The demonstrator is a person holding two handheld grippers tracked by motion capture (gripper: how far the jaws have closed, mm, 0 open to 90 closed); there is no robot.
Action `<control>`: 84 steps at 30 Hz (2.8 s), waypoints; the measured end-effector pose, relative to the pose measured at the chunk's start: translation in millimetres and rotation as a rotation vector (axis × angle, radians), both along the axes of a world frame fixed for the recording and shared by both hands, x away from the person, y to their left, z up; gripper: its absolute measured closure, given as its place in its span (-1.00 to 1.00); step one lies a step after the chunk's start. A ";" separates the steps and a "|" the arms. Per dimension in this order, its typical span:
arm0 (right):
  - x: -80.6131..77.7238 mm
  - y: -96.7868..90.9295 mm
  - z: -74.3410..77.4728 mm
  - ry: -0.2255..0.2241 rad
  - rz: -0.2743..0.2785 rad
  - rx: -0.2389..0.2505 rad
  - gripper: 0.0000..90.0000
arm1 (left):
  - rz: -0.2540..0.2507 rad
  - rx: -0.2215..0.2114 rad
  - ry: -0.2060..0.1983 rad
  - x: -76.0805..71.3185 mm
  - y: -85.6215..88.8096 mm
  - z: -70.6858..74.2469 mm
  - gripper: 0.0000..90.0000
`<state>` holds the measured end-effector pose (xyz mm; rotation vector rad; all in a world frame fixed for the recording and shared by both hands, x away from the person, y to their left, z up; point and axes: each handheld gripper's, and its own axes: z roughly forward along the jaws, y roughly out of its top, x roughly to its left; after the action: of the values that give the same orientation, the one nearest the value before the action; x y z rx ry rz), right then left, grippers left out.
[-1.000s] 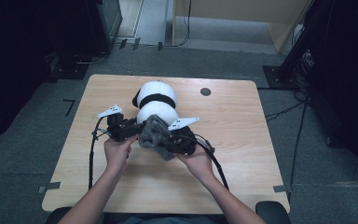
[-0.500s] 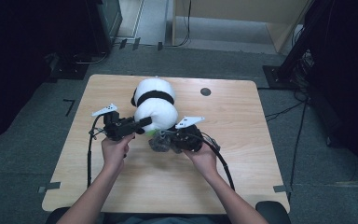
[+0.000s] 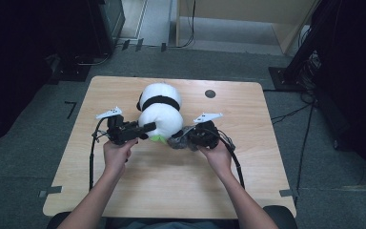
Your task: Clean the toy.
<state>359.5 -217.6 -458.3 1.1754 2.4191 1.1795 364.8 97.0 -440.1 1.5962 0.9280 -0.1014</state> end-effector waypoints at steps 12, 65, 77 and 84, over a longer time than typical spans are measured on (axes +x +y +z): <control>9.7 -28.4 4.7 0.045 -0.077 0.040 0.74 | -0.011 0.089 -0.055 -1.8 2.3 2.1 -0.02; 35.8 -155.1 -25.8 0.070 -0.428 0.070 0.59 | 0.056 0.283 -0.054 40.5 76.2 -27.7 -0.14; 46.5 -158.2 -45.3 0.072 -0.423 0.041 0.47 | 0.041 0.329 -0.071 43.4 73.5 -37.1 -0.38; 46.3 -160.1 -45.8 0.067 -0.416 0.048 0.30 | 0.038 0.364 -0.085 42.3 71.7 -36.9 -0.53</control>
<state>405.8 -377.7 -504.1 1.6532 2.0532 1.0825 407.1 168.7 -476.9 1.9001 0.9468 0.1704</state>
